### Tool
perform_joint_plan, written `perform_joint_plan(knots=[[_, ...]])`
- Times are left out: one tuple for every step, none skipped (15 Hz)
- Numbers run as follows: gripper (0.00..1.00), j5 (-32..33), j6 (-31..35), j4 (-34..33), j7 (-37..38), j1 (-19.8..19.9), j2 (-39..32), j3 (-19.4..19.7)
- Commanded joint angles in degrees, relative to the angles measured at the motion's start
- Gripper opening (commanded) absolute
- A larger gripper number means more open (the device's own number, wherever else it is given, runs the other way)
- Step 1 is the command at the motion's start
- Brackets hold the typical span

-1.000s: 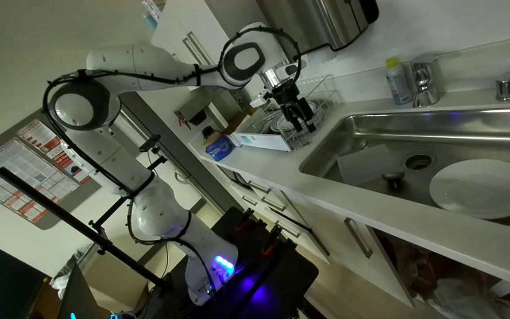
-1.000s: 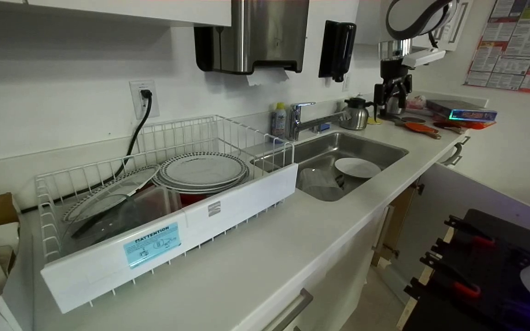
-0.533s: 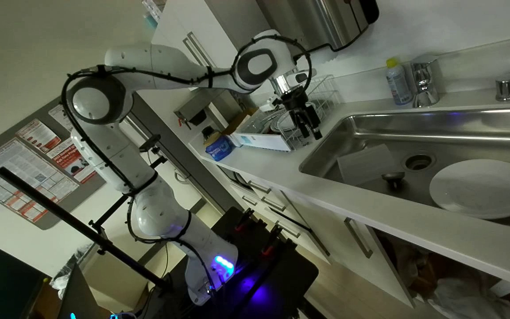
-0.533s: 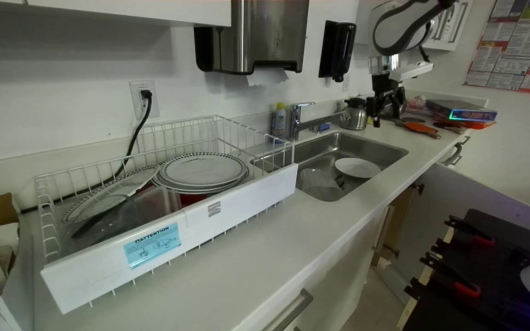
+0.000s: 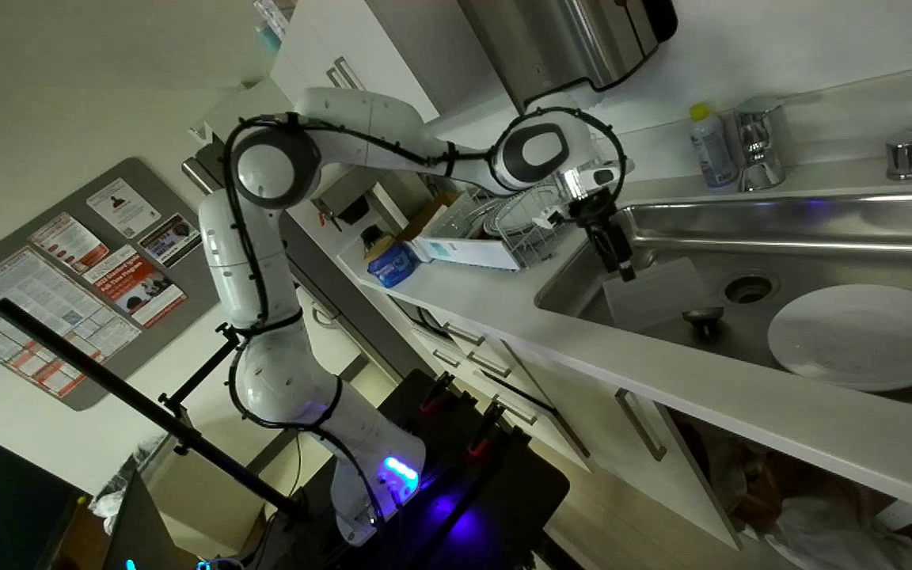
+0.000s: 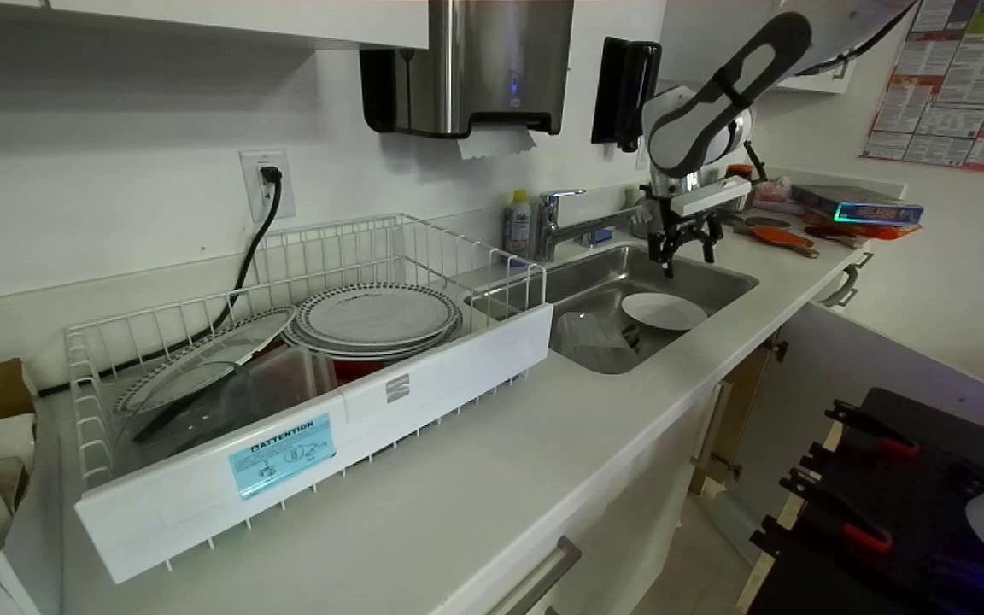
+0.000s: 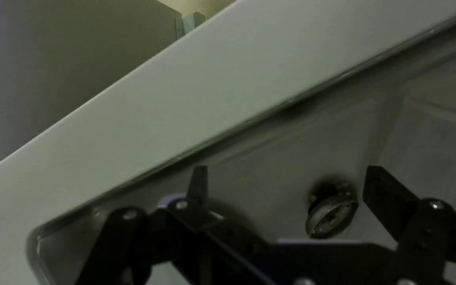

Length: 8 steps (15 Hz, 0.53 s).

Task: Put the stopper on the drain in the sink

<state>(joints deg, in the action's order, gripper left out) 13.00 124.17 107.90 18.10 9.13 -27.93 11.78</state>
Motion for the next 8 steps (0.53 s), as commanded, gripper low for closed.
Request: perform_joint_plan(knots=[[1.00,-1.48,5.52,-6.54,4.98,0.18,-8.48,2.40],[1.00,-2.38,7.28,-7.26,5.77,0.31,-9.90,2.80],[1.00,-3.37,8.66,-7.48,5.85,0.44,-10.77,3.00],[1.00,-2.47,7.24,-5.17,4.02,-0.54,-8.75,3.36],[1.00,-3.08,8.26,-5.87,4.20,-0.45,-10.07,3.64],[1.00,-3.42,8.50,-6.48,4.22,-0.38,-10.89,3.77],[1.00,-3.58,8.50,-6.87,4.22,-0.34,-11.24,3.81],[1.00,-3.64,8.50,-7.05,4.23,-0.33,-11.27,3.81]])
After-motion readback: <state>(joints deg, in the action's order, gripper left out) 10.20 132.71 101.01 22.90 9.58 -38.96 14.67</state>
